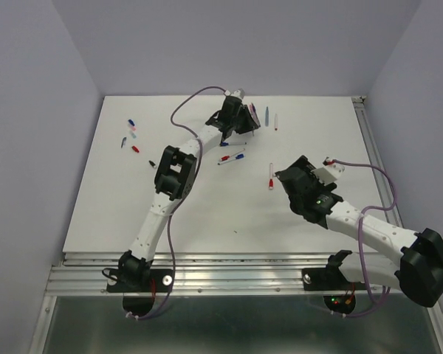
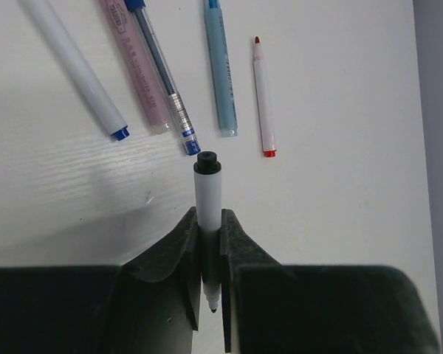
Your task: Open the pen caps
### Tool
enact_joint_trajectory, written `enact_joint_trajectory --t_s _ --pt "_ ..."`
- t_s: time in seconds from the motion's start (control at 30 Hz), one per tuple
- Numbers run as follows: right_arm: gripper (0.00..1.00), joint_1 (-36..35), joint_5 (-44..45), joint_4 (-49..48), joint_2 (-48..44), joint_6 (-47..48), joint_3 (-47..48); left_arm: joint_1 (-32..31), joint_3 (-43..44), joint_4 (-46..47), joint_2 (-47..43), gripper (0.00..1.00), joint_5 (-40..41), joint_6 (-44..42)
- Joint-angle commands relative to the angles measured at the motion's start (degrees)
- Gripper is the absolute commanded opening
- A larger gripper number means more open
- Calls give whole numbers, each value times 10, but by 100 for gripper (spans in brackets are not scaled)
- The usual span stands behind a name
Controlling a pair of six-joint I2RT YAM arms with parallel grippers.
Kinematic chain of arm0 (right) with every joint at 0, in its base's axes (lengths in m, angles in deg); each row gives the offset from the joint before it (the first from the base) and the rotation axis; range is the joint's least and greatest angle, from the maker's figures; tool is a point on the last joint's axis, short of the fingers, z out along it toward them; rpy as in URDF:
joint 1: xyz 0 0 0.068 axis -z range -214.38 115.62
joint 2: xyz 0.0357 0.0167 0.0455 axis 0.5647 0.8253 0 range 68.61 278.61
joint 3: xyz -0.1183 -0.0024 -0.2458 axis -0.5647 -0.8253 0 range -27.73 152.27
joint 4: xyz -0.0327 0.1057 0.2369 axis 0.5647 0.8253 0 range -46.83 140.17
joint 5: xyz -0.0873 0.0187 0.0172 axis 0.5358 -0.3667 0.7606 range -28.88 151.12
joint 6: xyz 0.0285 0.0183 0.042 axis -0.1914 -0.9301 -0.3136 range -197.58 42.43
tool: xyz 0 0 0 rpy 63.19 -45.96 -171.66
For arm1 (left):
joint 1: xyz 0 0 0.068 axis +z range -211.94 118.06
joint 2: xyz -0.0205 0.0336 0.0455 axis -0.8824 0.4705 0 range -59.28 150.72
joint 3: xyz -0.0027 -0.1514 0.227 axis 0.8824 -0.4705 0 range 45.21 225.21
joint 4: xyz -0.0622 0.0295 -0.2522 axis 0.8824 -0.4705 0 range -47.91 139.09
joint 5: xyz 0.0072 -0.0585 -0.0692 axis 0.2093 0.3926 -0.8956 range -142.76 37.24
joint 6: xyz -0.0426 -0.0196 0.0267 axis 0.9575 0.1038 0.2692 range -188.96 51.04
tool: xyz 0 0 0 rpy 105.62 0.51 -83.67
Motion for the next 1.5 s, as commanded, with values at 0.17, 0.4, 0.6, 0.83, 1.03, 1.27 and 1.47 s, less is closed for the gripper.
enact_joint_trajectory --t_s 0.17,0.4,0.6,0.83,1.03,1.27,1.47 --pt "100 3 41 -38 18 7 -16 -14 52 22 20 22 24 13" --pt "100 3 28 -44 23 13 -15 -21 27 13 -7 49 42 -3" --pt "100 4 15 -40 16 16 -15 -23 -16 8 -54 70 20 -18" --pt "100 3 -8 -36 -1 16 -21 -32 -88 8 -147 87 -27 -68" --pt "100 3 -24 -37 -16 17 -32 -37 -148 -52 -213 89 -25 -184" --pt "100 4 -51 -59 -14 35 -35 -35 -161 -164 -241 89 115 -312" --pt "100 4 -65 -63 -2 51 -27 -34 -140 -188 -213 90 121 -506"
